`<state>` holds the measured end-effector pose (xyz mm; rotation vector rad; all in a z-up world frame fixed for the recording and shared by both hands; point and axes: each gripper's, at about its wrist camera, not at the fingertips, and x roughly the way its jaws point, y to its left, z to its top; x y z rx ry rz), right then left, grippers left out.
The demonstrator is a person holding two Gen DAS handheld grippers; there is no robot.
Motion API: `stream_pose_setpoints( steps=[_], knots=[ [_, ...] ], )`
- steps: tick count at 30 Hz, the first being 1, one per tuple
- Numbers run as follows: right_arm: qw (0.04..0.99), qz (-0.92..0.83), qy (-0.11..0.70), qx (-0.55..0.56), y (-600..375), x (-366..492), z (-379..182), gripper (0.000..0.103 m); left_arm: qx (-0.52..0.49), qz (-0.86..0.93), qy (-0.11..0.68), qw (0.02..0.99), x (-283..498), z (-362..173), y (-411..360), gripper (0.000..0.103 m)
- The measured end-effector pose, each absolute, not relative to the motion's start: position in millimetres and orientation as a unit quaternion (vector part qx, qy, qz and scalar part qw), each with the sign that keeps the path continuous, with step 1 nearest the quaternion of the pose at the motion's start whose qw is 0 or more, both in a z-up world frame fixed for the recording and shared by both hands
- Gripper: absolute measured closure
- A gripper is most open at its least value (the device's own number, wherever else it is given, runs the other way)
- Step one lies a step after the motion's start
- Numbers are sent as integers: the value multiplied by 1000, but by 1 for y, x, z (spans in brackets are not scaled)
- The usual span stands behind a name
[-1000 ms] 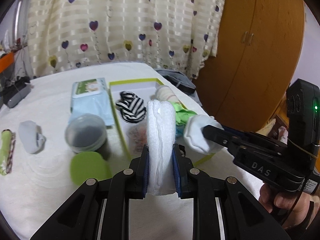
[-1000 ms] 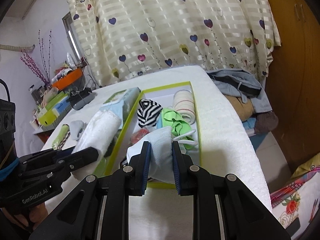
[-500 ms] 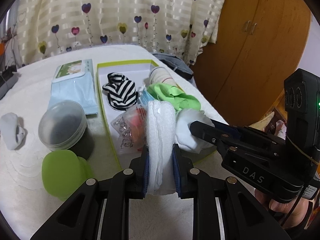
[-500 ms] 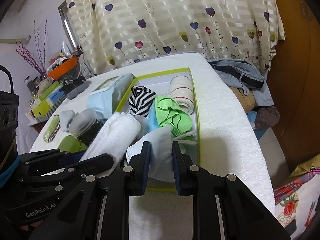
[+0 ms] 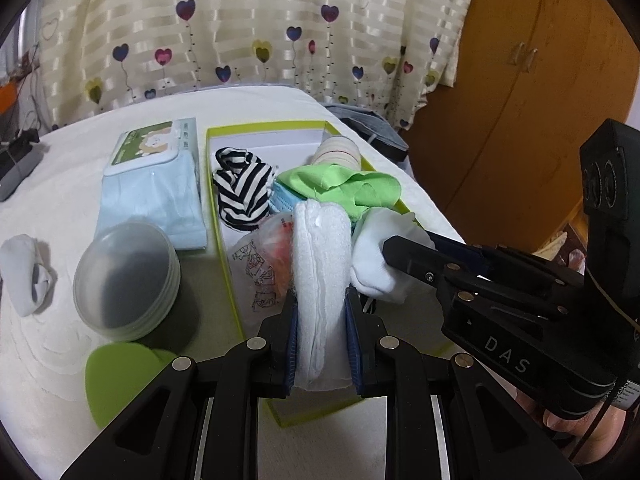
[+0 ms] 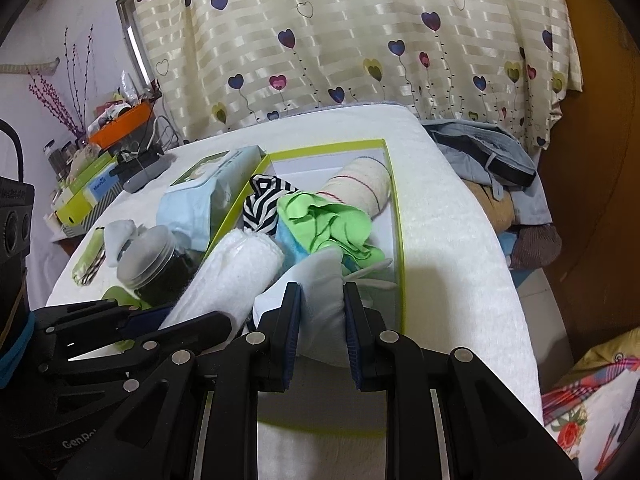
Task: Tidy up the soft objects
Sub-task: 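Carry the white sock with the left tool while the right tool carries the grey sock over the box, then lower both socks into the box and open both tools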
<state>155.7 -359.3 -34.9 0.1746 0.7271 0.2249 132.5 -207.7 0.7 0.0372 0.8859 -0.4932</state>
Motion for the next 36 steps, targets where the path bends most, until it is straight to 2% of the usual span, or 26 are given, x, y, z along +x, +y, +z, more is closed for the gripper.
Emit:
stream_pose_setpoints(
  steps=[16, 20, 24, 36],
  knots=[
    [922, 120, 360, 76, -358, 178, -32, 80, 18, -211, 418, 884, 151, 1, -217, 83],
    [922, 115, 361, 74, -359, 181, -32, 76, 18, -211, 417, 884, 153, 2, -218, 83],
    [926, 106, 356, 74, -363, 176, -32, 60, 13, -213, 421, 882, 155, 1, -217, 81],
    [935, 100, 333, 67, -365, 147, -17, 59, 15, -213, 395, 893, 138, 13, -206, 75]
  ],
)
